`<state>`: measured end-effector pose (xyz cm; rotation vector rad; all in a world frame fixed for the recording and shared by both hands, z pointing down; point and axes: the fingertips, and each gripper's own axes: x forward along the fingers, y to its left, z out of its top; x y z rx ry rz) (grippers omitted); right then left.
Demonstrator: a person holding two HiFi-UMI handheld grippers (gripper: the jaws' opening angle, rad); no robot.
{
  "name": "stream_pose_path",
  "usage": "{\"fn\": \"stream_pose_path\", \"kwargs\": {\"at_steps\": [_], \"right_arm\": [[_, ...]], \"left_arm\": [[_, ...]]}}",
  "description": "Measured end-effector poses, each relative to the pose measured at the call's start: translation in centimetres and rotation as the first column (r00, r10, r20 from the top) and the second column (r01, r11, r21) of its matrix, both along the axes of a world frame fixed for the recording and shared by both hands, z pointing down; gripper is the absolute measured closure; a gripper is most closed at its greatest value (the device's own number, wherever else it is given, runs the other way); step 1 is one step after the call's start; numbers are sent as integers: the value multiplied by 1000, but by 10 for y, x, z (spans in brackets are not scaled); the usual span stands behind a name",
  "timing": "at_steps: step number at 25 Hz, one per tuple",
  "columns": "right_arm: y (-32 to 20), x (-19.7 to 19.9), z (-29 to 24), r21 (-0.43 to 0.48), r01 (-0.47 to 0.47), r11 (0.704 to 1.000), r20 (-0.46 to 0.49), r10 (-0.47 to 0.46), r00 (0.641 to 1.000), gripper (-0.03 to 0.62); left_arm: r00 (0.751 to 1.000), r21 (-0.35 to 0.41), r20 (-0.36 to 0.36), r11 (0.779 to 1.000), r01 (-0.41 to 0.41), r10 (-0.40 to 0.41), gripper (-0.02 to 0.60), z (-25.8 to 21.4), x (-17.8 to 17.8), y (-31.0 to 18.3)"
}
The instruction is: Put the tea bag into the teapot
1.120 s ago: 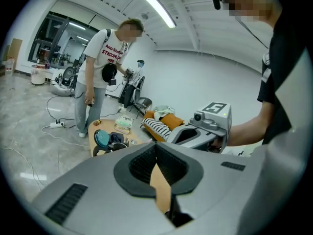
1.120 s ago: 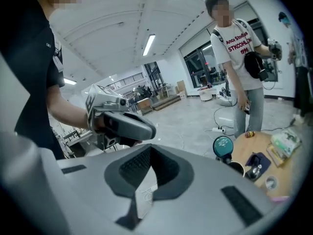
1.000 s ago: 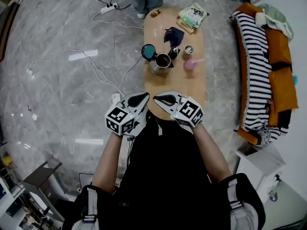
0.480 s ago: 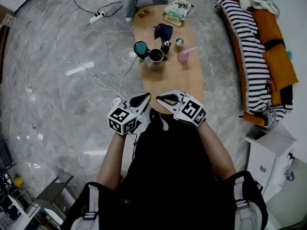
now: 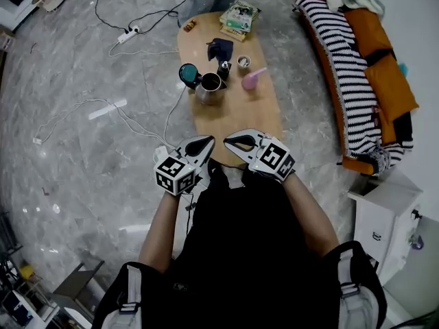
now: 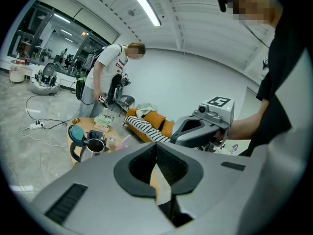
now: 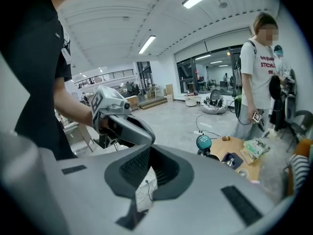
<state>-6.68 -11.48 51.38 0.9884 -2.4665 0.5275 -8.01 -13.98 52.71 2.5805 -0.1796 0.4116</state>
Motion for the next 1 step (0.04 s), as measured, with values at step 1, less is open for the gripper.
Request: {"fn": "stream_pose_path", "kwargs": {"at_steps": [1], "right_arm": [[2, 2, 0, 1, 0, 1000, -2, 0, 1000, 589]], "left_arm": [[1000, -2, 0, 1000, -2, 2, 572, 1, 2, 3]]}}
